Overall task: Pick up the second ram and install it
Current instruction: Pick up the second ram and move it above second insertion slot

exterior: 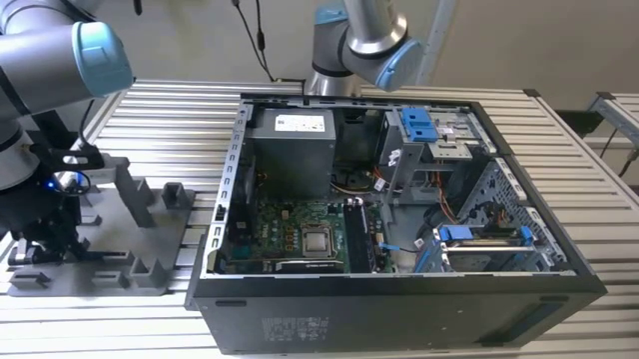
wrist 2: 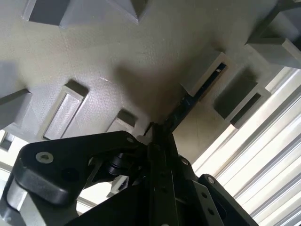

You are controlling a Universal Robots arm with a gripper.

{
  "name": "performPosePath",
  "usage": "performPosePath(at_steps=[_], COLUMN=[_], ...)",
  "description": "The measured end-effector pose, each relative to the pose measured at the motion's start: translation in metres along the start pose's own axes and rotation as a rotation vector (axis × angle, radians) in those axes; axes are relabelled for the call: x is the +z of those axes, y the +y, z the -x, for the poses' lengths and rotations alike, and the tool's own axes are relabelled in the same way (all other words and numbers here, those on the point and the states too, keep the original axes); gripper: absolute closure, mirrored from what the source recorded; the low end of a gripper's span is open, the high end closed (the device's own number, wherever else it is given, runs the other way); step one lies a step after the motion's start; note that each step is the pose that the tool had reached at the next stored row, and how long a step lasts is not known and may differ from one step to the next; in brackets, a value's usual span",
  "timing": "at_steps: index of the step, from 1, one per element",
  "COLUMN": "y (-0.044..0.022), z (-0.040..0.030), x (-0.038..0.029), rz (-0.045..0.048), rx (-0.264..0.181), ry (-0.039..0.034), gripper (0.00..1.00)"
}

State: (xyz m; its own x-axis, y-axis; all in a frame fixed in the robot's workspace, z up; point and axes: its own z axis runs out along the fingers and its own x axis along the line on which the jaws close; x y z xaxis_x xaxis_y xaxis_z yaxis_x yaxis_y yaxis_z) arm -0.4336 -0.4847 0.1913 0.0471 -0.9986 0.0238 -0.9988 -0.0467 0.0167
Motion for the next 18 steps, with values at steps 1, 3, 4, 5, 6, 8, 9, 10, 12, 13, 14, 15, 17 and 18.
performPosePath(at_steps=[1, 3, 4, 5, 6, 8, 9, 10, 12, 13, 14, 15, 17, 18], y=[0.0, 0.0, 0.0, 0.0, 0.0, 0.0, 0.0, 0.0, 0.0, 0.0, -0.0001, 0.0, 0.0, -0.0001], z=[0.0, 0.0, 0.0001, 0.0001, 0.0001, 0.0001, 0.0001, 0.0001, 0.0002, 0.0002, 0.0002, 0.0002, 0.0002, 0.0002], x=[0.0, 0.0, 0.0, 0.0, 0.0, 0.0, 0.0, 0.0, -0.0001, 0.0, 0.0, 0.0, -0.0001, -0.0001], rz=[0.0, 0.0, 0.0, 0.0, 0.0, 0.0, 0.0, 0.0, 0.0001, 0.0, 0.0001, 0.0, 0.0001, 0.0001], rx=[0.0, 0.0, 0.0, 0.0, 0.0, 0.0, 0.0, 0.0, 0.0, 0.0, 0.0, 0.0, 0.0, 0.0], ry=[0.0, 0.0, 0.0, 0.0, 0.0, 0.0, 0.0, 0.0, 0.0001, 0.0, 0.0, 0.0, 0.0001, 0.0001], gripper=[0.81, 0.81, 0.81, 0.86, 0.86, 0.86, 0.86, 0.86, 0.86, 0.86, 0.86, 0.86, 0.86, 0.86])
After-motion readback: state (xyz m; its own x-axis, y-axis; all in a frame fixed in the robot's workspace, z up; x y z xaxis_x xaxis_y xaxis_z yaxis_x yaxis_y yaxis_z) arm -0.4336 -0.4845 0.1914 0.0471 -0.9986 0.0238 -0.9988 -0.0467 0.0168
